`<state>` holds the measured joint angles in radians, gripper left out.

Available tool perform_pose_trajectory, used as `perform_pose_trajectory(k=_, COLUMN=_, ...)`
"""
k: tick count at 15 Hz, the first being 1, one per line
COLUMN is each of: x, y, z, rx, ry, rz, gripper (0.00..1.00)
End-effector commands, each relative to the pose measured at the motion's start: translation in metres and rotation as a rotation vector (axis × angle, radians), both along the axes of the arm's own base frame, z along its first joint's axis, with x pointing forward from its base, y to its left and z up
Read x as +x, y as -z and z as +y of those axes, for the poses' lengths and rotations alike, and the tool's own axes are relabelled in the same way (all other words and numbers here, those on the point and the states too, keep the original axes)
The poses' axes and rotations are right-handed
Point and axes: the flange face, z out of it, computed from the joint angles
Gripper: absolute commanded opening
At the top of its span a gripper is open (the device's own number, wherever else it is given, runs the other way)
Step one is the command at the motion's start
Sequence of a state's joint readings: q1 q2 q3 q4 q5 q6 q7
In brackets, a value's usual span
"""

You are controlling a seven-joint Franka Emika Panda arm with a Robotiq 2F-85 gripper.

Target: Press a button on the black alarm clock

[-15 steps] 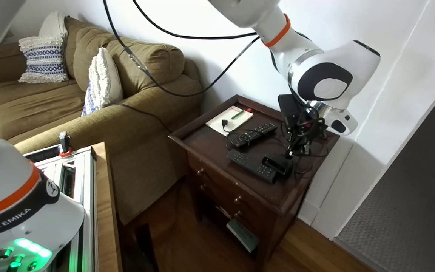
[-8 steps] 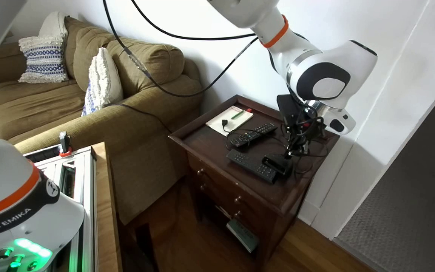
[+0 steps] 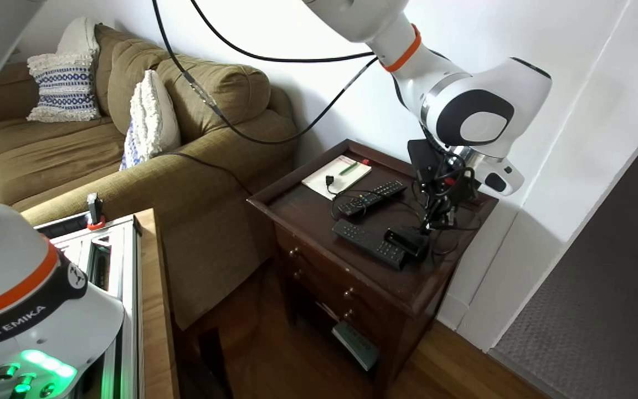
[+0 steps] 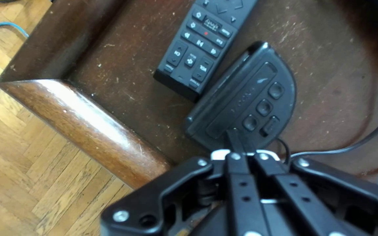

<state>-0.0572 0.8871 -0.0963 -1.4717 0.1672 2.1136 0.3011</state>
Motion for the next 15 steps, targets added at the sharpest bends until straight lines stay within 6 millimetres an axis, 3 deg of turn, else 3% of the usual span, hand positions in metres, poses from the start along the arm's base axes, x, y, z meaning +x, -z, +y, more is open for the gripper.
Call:
perform_pose_trajectory(k=1, x=0.001, y=0.004, z=-0.001, rx=-0.046, ry=0.03, rz=-0.002, gripper=0.0)
perform_pose_trajectory(k=15, x=0.001, y=0.015, z=0.008, rx=-0.137, ry=0.106, rz=0.002, gripper=0.0)
